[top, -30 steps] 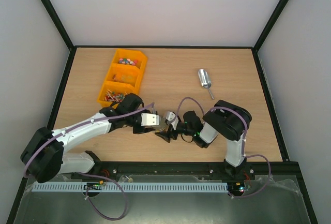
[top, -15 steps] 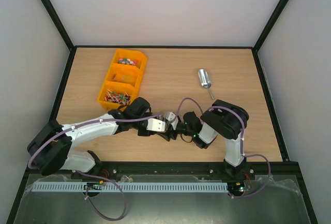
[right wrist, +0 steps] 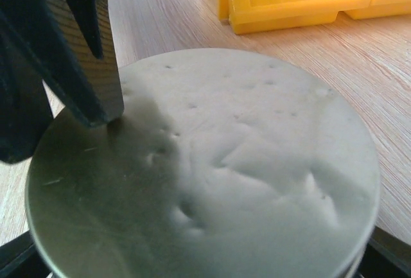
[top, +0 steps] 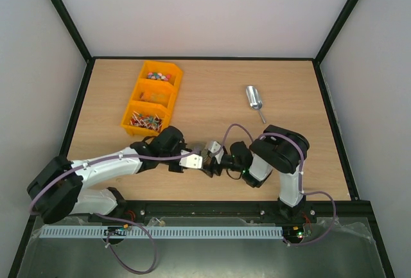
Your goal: Pack the candies
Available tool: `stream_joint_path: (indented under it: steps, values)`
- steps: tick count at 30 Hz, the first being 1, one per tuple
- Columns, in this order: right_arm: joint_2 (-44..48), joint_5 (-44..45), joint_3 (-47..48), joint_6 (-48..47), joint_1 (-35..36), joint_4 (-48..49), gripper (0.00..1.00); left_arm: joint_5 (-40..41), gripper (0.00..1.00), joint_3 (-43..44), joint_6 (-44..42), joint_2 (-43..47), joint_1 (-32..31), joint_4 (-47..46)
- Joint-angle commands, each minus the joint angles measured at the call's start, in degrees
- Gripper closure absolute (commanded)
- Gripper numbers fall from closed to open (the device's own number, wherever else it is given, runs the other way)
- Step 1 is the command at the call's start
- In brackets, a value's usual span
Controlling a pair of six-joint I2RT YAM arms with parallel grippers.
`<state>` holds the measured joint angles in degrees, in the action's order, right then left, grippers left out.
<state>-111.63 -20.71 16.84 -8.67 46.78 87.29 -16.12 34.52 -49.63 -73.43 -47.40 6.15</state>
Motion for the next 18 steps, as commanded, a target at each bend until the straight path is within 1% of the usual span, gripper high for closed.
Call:
stream_joint_path:
  steps: [1, 8, 9, 11, 13, 14, 16, 18]
  values:
    - [1.26, -2.68, -2.39, -2.08, 0.69, 2.77, 0.40, 6.70, 0.81, -2.32, -0.91, 0.99, 1.84, 3.62]
    - [1.80, -2.32, -3.48, -1.46, 0.77, 3.25, 0.43, 8.20, 0.83, -2.61, -0.40, 1.28, 6.97, 3.88]
    - [1.90, -1.84, -3.44, -1.18, 0.80, 3.17, 0.43, 7.59, 0.84, -2.15, -0.16, 1.91, 7.69, 4.37]
    - [2.06, -1.18, -3.33, -0.73, 0.81, 3.02, 0.44, 3.56, 0.83, -1.04, 0.04, 4.25, 8.19, 6.33]
    - [2.07, -0.60, -3.15, -0.29, 0.81, 2.94, 0.44, -2.08, 0.82, -0.09, 0.01, 6.79, 7.76, 9.04]
    - [2.12, -0.30, -3.09, -0.14, 0.81, 2.87, 0.44, -3.67, 0.81, 0.08, 0.78, 7.79, 7.04, 9.17]
    - [2.11, 0.43, -2.80, 0.14, 0.90, 2.38, 0.44, -5.24, 0.79, 0.02, 2.58, 8.49, 5.07, 8.31]
    - [1.97, 1.55, -2.36, 0.53, 0.87, 1.79, 0.45, -5.33, 0.77, 0.35, 4.77, 7.24, 2.91, 6.57]
